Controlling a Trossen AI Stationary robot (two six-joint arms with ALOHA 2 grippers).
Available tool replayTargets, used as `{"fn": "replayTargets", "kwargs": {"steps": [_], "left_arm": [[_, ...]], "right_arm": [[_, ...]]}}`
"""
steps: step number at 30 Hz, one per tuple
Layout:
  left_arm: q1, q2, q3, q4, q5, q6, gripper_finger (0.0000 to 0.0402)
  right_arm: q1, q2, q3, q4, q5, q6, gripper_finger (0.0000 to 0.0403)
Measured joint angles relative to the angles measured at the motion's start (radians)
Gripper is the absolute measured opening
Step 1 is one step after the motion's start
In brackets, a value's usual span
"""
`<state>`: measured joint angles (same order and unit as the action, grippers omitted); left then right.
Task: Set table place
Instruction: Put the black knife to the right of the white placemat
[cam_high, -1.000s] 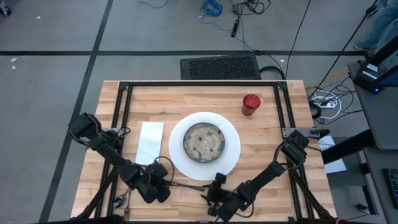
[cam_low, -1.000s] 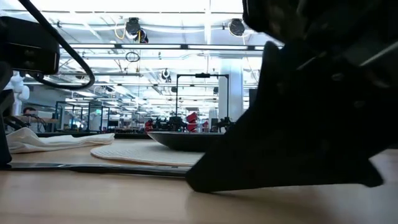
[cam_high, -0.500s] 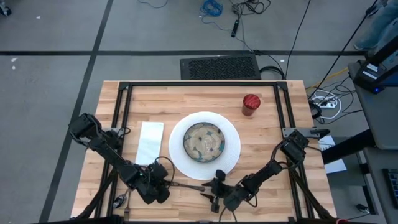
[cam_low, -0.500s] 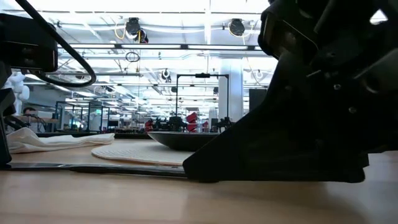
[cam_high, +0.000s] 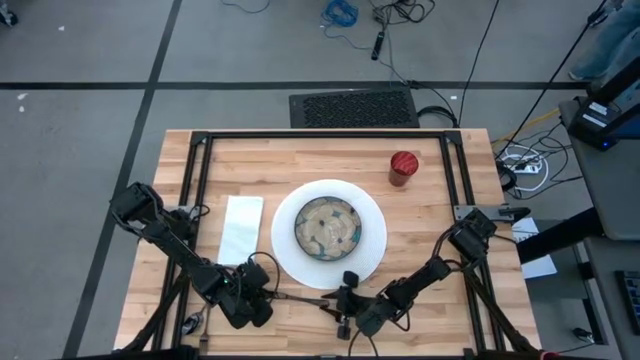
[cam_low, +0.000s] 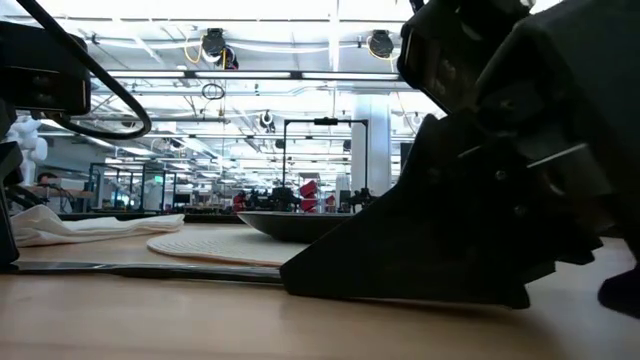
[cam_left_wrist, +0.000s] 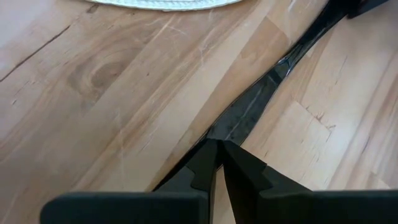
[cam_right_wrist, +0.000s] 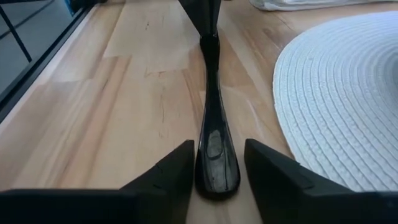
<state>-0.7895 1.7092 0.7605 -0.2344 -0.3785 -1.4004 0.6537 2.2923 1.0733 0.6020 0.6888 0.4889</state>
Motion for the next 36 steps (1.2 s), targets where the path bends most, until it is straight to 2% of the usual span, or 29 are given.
{"fn": "replayTargets", "kwargs": {"steps": [15, 24, 30, 36], "left_arm": [[0.000, 0.000, 0.000, 0.011, -0.014, 0.080, 0.0018], [0.001, 0.000, 0.000, 0.018, -0.014, 0.091, 0.0018], [0.003, -0.026, 0.012, 0.081, -0.004, 0.268, 0.0018], [0.034, -0.052, 0.060, 0.096, -0.033, 0.476, 0.0018]], "right_arm": [[-0.001, 0.006, 0.000, 0.005, -0.037, -0.076, 0.0090], [0.000, 0.006, 0.000, -0.002, -0.039, -0.079, 0.0088], [0.000, 0.005, 0.000, -0.012, -0.044, -0.094, 0.0087], [0.000, 0.005, 0.048, -0.079, -0.042, -0.185, 0.0087]]}}
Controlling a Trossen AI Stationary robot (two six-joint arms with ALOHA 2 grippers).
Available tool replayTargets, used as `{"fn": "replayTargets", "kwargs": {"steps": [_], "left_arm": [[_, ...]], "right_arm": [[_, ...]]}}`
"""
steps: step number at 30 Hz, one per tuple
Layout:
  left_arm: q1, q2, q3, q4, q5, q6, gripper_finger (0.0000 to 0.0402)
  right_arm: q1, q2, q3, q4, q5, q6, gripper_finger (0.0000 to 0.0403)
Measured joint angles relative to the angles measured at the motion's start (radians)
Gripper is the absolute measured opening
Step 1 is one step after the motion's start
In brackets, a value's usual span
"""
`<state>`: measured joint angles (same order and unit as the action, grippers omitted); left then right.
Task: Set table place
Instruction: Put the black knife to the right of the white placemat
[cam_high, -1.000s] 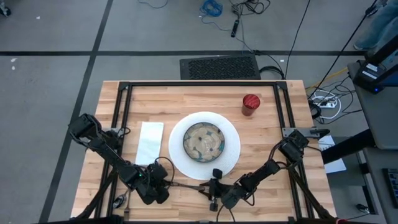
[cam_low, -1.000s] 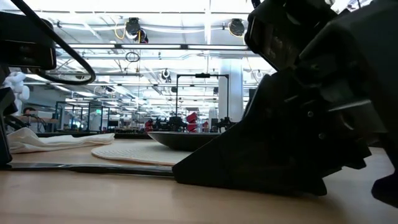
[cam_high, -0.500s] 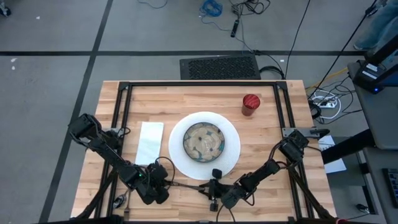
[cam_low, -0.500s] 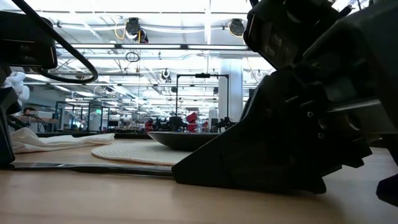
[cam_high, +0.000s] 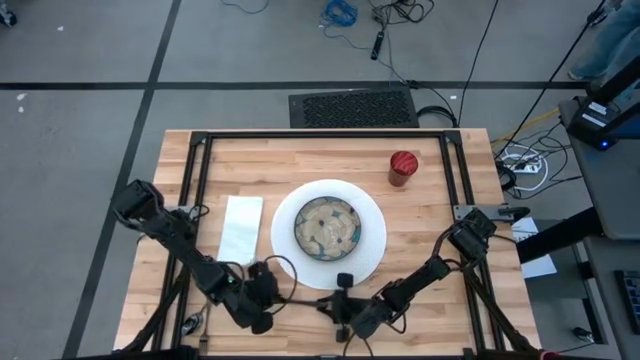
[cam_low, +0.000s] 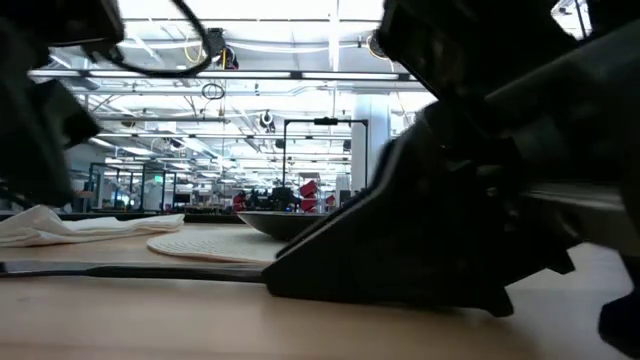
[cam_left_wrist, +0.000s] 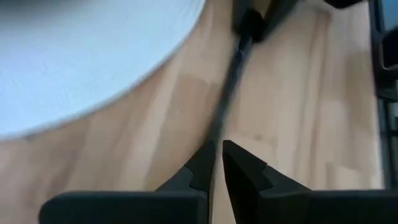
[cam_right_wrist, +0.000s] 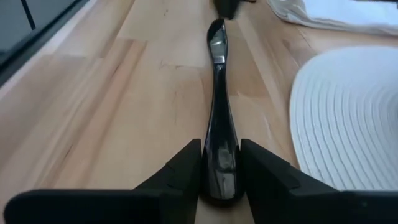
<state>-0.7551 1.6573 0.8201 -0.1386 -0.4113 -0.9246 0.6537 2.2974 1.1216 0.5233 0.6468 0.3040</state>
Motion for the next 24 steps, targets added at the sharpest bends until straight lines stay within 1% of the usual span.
{"fn": "replayTargets", "kwargs": {"steps": [3, 5, 9, 11, 15, 17, 20, 24], "left_arm": [[0.030, -0.001, 0.007, 0.025, -0.009, 0.069, 0.0018], [0.053, -0.001, 0.008, 0.024, -0.003, 0.088, 0.0018], [0.083, 0.009, 0.008, 0.031, 0.076, 0.151, 0.0031], [0.089, 0.020, 0.008, 0.050, 0.116, 0.170, 0.0050], [0.097, 0.057, 0.008, 0.140, 0.219, 0.210, 0.0104], [0.100, 0.085, 0.008, 0.194, 0.256, 0.236, 0.0127], [0.107, 0.131, 0.008, 0.213, 0.252, 0.253, 0.0147], [0.126, 0.181, 0.013, 0.235, 0.249, 0.253, 0.0152]], "right_arm": [[0.000, 0.000, 0.062, -0.114, -0.002, -0.042, 0.0087], [0.000, 0.000, 0.107, -0.209, -0.003, -0.058, 0.0086], [0.000, 0.000, 0.164, -0.333, -0.003, -0.083, 0.0086], [0.000, 0.000, 0.177, -0.356, -0.004, -0.101, 0.0086], [-0.001, 0.000, 0.180, -0.359, -0.015, -0.131, 0.0086], [-0.006, 0.000, 0.180, -0.359, -0.019, -0.149, 0.0086], [-0.010, -0.001, 0.182, -0.360, -0.022, -0.177, 0.0086], [-0.019, -0.002, 0.184, -0.356, -0.032, -0.215, 0.0086]]}}
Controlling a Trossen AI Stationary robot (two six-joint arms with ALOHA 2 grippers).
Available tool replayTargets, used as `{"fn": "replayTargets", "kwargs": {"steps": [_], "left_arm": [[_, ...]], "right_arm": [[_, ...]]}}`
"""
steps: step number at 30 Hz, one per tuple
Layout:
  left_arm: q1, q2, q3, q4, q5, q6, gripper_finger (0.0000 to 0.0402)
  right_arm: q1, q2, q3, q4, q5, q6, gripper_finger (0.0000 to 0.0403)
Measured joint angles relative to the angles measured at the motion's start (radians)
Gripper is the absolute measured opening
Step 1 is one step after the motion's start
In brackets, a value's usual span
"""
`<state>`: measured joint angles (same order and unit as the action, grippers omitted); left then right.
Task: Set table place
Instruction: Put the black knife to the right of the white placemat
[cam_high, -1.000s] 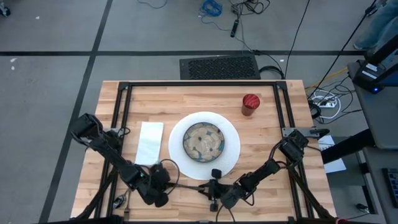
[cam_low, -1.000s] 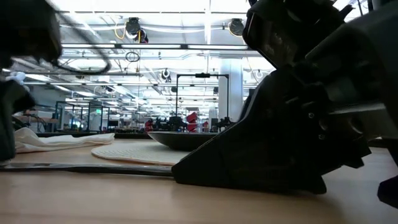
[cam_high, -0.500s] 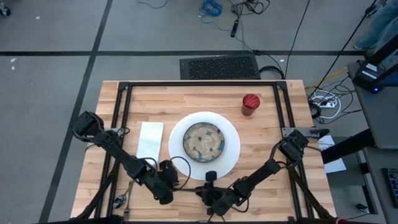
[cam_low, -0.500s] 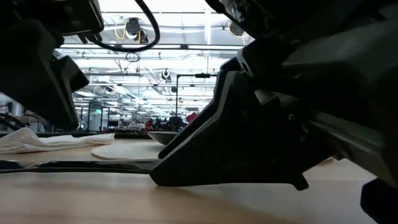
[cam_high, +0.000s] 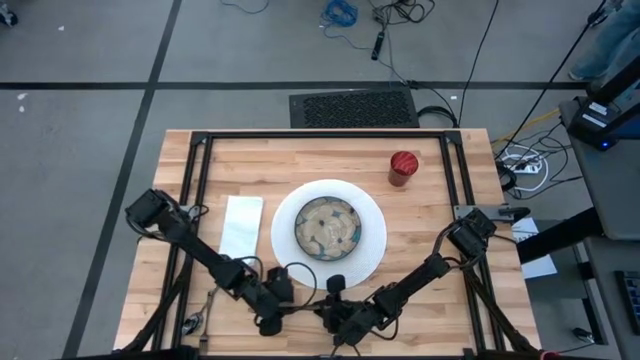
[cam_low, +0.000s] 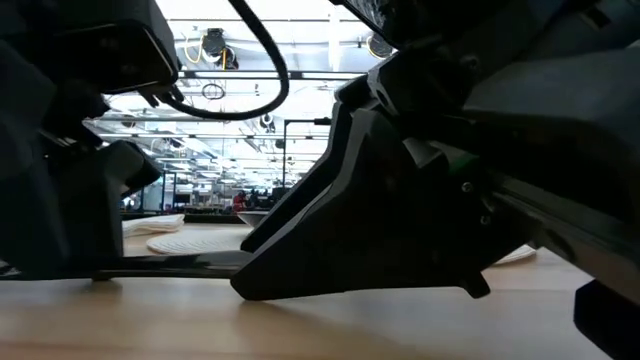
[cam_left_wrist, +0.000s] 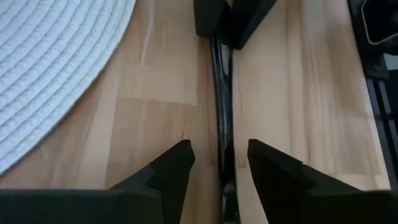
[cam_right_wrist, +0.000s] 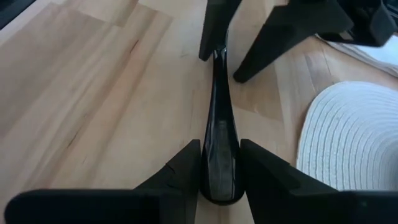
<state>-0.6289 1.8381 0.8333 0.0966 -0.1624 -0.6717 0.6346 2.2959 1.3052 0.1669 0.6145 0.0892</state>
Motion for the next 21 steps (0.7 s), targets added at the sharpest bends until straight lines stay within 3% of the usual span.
{"fn": "replayTargets", "kwargs": {"steps": [10, 17, 21], "left_arm": [[0.008, 0.052, 0.000, 0.066, -0.002, 0.010, 0.0145], [0.008, 0.052, 0.000, 0.057, -0.002, 0.008, 0.0113], [0.008, 0.052, -0.002, 0.052, -0.005, 0.031, 0.0074]], "right_arm": [[-0.008, -0.003, 0.001, 0.017, 0.037, -0.106, 0.0086], [-0.020, -0.034, -0.002, -0.015, 0.074, -0.213, 0.0086], [-0.025, -0.056, -0.003, -0.066, 0.094, -0.246, 0.0086]]}}
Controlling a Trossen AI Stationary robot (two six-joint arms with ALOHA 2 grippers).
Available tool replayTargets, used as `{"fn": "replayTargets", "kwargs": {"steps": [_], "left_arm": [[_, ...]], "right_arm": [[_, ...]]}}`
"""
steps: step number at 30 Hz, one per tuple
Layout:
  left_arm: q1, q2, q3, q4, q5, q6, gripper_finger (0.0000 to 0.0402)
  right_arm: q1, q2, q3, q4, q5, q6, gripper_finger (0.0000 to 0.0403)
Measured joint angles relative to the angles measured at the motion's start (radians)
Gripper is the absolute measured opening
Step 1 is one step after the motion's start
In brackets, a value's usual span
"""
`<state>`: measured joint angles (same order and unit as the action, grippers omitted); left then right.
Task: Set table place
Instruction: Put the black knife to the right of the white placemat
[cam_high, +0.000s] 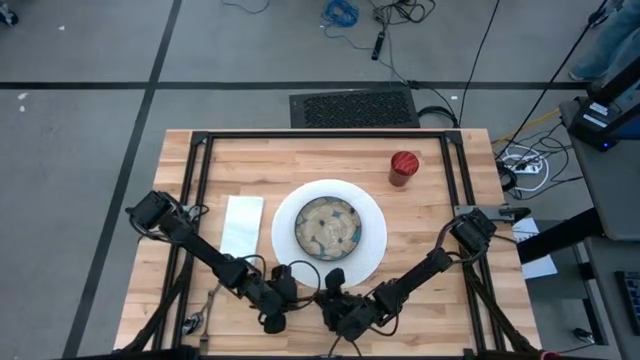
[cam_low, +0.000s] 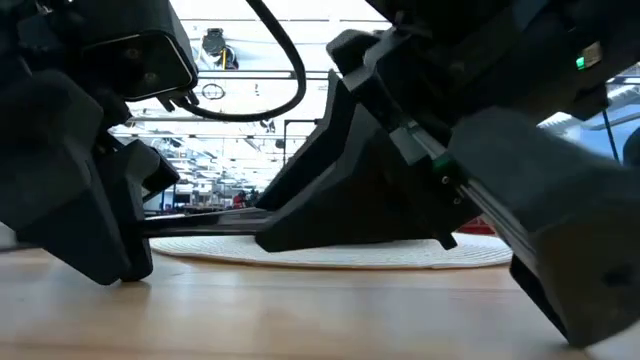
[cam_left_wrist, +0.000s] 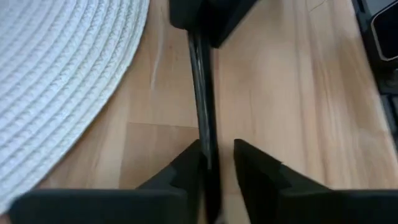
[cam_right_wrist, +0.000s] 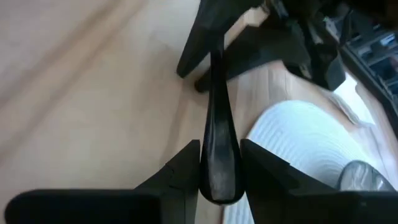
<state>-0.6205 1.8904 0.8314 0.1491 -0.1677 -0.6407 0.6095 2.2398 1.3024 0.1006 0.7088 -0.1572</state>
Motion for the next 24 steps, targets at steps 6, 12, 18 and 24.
{"fn": "replayTargets", "kwargs": {"steps": [6, 12, 18, 24], "left_arm": [[0.007, -0.008, -0.002, -0.006, 0.000, 0.022, 0.0008], [0.006, -0.061, -0.002, -0.038, -0.019, 0.071, 0.0001], [0.006, -0.092, -0.005, -0.085, -0.124, 0.134, 0.0000], [0.007, -0.092, -0.005, -0.115, -0.229, 0.172, 0.0000]], "right_arm": [[-0.002, -0.006, -0.002, -0.015, 0.003, 0.001, 0.0090], [-0.007, -0.055, -0.009, -0.071, -0.003, 0.149, 0.0125], [-0.059, -0.169, -0.012, -0.198, -0.135, 0.350, 0.0165], [-0.102, -0.201, -0.011, -0.208, -0.314, 0.426, 0.0202]]}}
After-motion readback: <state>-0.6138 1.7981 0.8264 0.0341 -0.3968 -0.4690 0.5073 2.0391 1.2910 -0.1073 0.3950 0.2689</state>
